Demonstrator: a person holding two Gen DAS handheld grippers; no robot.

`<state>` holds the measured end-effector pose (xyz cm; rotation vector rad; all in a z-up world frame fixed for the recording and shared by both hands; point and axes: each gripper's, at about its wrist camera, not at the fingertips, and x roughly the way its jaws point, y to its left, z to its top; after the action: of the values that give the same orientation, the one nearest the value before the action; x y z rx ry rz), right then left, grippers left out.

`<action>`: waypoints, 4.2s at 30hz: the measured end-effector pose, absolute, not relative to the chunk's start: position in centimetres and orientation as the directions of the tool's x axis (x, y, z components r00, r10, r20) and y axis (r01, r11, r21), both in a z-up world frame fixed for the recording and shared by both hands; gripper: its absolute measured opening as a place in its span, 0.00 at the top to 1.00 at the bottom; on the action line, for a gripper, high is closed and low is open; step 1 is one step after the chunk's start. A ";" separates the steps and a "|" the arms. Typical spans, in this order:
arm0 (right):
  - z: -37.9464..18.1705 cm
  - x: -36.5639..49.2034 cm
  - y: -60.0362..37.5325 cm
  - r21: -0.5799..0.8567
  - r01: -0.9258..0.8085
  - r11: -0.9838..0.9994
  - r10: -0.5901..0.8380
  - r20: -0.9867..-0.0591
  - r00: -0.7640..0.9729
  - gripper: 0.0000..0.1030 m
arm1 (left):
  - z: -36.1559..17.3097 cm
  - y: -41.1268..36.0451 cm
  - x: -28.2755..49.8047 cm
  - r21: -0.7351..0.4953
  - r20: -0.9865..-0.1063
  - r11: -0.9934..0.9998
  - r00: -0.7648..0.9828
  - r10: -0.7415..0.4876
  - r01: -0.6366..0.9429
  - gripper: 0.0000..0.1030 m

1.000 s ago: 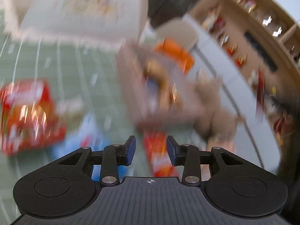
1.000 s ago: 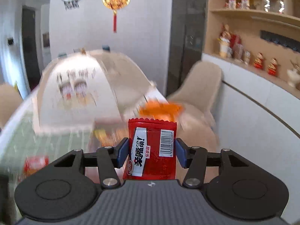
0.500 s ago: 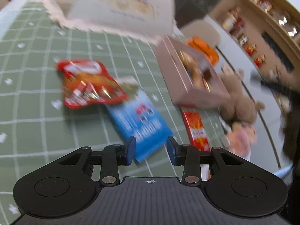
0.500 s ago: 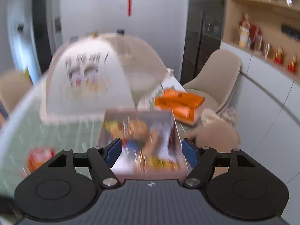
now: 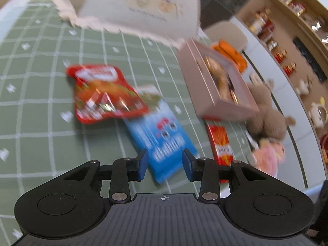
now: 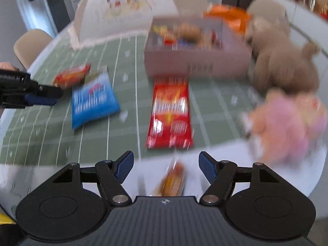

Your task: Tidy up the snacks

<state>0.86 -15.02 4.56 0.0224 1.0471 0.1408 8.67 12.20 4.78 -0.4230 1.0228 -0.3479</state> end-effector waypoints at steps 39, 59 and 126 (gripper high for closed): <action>1.8 21.7 10.2 0.043 -0.431 0.902 0.243 -0.874 0.421 0.16 | 4.3 20.9 2.6 -0.401 -0.809 0.882 0.547 -0.215 -0.246 0.61; 8.5 11.6 -8.4 0.000 -0.393 0.920 0.239 -0.794 0.559 0.98 | 5.0 14.8 6.6 -0.408 -0.782 0.912 0.535 -0.321 -0.049 0.61; 3.8 -3.3 -16.9 0.189 -0.063 0.980 0.191 -0.802 0.566 0.43 | 3.0 -1.3 9.9 -0.098 -0.883 0.854 0.352 -0.311 0.510 0.53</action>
<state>-3.27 -16.90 3.81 0.1446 0.9584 0.1503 9.94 -1.31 2.97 0.2081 1.0892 -0.5363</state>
